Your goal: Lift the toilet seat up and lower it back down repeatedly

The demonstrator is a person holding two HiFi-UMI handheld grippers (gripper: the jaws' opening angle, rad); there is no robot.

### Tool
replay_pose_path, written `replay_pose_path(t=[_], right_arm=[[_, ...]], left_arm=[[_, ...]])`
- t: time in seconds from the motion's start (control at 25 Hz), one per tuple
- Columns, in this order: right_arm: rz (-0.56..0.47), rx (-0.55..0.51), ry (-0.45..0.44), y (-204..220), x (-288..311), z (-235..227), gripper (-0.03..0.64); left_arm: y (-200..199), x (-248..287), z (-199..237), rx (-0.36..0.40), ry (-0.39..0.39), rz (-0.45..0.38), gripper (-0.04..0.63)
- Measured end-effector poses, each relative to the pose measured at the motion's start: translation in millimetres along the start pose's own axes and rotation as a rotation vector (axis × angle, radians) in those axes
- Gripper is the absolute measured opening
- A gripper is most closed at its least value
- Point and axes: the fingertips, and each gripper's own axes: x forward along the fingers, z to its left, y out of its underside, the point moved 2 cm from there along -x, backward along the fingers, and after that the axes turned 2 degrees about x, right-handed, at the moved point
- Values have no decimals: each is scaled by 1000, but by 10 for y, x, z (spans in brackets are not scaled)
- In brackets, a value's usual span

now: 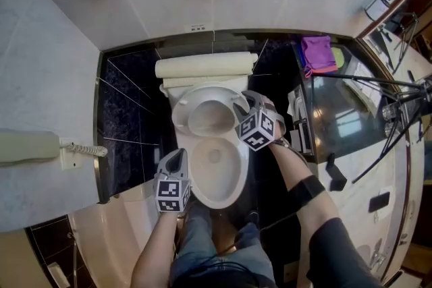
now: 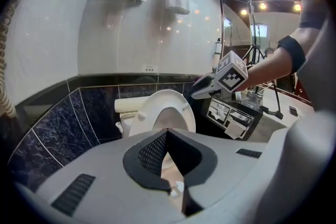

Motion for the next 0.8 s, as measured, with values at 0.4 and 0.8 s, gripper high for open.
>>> replay_pose_path(t=[0.4,0.8], right_arm=[[19,-87,-17,-101,603,-22,164],[32,-157,4,-129,598,32,98]], left_arm=[[197,280,110,1,20,38,0],[426,268,86,-29,22,73,0]])
